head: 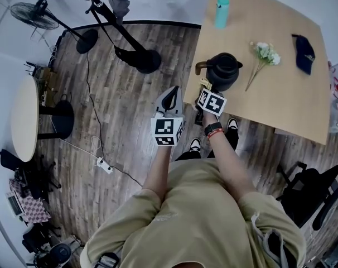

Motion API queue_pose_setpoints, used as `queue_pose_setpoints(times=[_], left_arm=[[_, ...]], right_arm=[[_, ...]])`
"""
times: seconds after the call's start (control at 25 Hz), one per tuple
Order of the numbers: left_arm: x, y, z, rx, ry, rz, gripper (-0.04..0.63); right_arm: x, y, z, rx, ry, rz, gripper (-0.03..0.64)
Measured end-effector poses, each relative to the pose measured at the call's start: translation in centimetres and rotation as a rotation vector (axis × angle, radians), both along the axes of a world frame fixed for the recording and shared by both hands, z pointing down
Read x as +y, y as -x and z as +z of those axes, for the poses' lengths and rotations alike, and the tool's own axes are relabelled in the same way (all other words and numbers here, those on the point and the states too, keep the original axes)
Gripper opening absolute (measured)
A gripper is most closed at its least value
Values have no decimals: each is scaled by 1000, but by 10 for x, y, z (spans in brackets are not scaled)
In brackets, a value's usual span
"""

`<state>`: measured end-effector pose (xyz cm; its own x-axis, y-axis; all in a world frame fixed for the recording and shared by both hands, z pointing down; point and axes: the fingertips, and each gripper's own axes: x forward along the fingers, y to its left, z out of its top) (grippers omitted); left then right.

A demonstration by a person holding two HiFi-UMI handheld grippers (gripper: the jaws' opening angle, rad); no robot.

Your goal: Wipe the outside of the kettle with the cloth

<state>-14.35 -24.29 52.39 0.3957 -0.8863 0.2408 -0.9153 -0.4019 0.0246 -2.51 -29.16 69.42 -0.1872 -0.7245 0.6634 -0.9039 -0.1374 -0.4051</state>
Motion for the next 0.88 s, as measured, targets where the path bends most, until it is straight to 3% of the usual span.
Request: queue_pose_setpoints(times=[0.88], left_arm=[[3, -32, -1, 8, 7, 57, 21]], right_arm=[[22, -22, -11, -51, -4, -3, 140]])
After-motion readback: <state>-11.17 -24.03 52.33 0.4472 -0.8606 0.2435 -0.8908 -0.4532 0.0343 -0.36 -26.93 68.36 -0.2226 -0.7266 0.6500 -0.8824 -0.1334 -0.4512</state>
